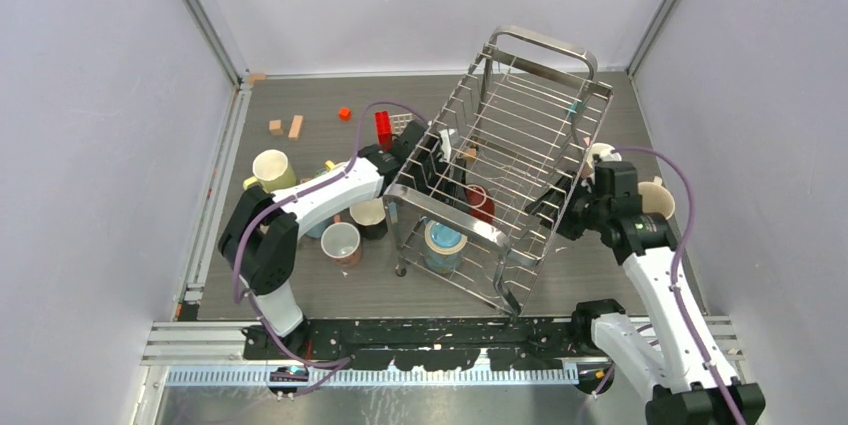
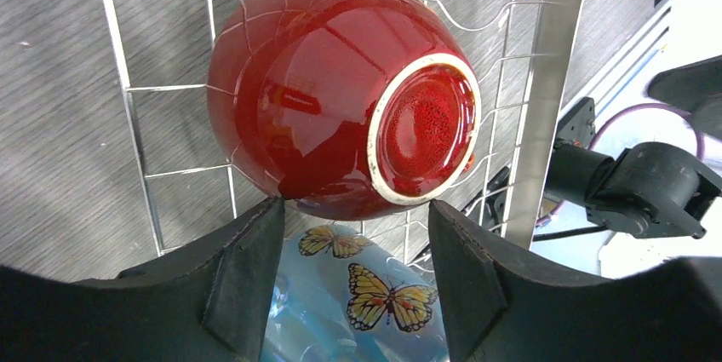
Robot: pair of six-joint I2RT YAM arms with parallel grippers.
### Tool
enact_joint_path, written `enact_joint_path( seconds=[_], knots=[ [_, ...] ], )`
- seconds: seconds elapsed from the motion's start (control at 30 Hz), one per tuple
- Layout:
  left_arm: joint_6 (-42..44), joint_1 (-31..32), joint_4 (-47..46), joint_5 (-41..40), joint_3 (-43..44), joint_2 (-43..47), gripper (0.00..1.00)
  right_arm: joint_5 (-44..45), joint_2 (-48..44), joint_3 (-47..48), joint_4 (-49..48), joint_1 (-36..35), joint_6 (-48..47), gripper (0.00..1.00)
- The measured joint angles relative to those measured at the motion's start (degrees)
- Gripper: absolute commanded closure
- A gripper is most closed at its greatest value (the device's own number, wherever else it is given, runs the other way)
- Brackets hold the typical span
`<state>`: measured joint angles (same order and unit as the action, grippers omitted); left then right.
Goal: Unload the cups from the dish rack
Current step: Move the cup to the dish rack.
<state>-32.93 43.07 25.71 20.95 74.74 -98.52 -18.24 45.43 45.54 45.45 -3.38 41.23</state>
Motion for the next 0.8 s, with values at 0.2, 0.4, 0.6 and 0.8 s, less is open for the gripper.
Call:
enact_joint_path(
  seconds=[0.2, 0.4, 0.6, 0.8],
  knots=[
    [-2.0, 0.0, -2.3, 2.2, 0.0, -1.4, 0.43, 4.0, 3.1, -5.1, -7.3, -9.1, 2.8, 0.50],
    [-3.9, 0.0, -4.0, 3.8, 0.0, -2.3, 0.47, 9.0, 3.5, -10.4, -15.1, -16.9, 3.5, 0.48],
    [-5.1, 0.0, -5.5, 5.2, 0.2, -3.1, 0.49, 13.8, -0.8, -17.3, -23.2, -18.9, 4.4, 0.48],
    [-5.7, 0.0, -5.3, 5.6, 1.5, -4.0, 0.51, 17.6, -8.3, -21.2, -26.4, -18.9, 5.2, 0.45]
  ],
)
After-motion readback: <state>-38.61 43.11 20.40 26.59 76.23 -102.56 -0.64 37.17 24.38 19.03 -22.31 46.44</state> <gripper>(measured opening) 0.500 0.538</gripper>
